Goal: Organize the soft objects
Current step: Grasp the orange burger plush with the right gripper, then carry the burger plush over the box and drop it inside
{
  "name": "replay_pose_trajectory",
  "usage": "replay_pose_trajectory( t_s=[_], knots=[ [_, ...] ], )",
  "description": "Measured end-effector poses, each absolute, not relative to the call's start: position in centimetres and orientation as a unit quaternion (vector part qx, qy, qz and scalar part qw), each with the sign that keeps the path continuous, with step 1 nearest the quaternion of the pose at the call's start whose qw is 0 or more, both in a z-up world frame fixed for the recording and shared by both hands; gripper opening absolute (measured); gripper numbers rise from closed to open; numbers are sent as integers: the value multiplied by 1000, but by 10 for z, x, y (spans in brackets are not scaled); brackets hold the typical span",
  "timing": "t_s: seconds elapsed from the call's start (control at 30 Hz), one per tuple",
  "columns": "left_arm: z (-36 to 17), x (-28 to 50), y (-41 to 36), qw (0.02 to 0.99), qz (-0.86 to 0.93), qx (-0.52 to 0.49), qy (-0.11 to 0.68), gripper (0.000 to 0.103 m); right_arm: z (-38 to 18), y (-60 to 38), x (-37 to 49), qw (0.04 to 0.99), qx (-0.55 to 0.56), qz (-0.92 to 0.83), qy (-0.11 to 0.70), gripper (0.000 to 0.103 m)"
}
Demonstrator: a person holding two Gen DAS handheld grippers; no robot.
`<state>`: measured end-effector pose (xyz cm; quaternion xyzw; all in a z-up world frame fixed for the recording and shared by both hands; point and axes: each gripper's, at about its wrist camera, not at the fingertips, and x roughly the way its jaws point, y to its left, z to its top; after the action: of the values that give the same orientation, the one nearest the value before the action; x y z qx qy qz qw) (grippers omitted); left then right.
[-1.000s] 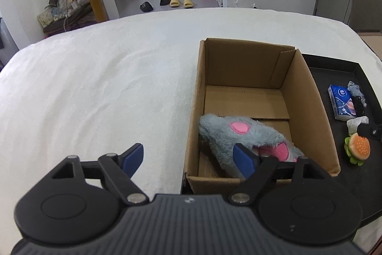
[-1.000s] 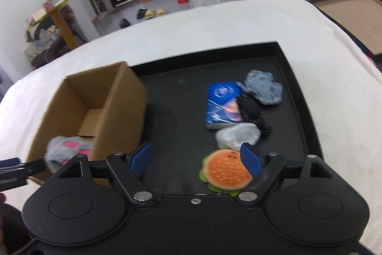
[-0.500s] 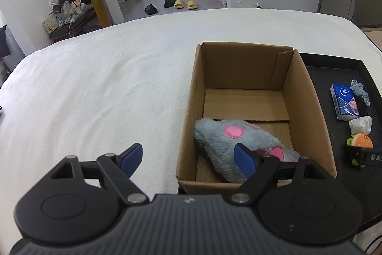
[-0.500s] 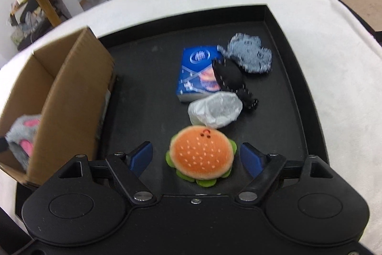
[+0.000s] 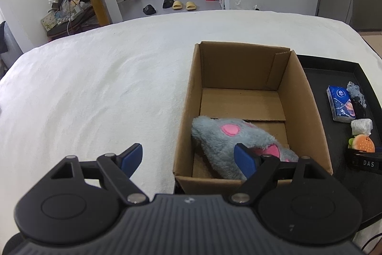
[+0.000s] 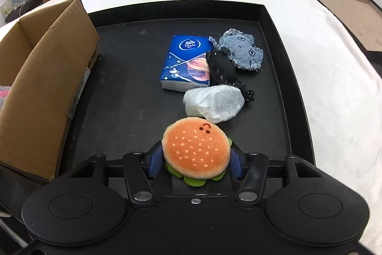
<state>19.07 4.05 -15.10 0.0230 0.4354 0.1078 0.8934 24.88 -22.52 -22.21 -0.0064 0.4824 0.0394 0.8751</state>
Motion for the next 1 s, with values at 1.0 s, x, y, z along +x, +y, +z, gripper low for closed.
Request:
replay_pose_trajectory(
  t_s=[1.0],
  knots=[
    [-157,186,67,908,83,-52,407,57,-131,-186,236,919,-21,94,381,52]
  ],
)
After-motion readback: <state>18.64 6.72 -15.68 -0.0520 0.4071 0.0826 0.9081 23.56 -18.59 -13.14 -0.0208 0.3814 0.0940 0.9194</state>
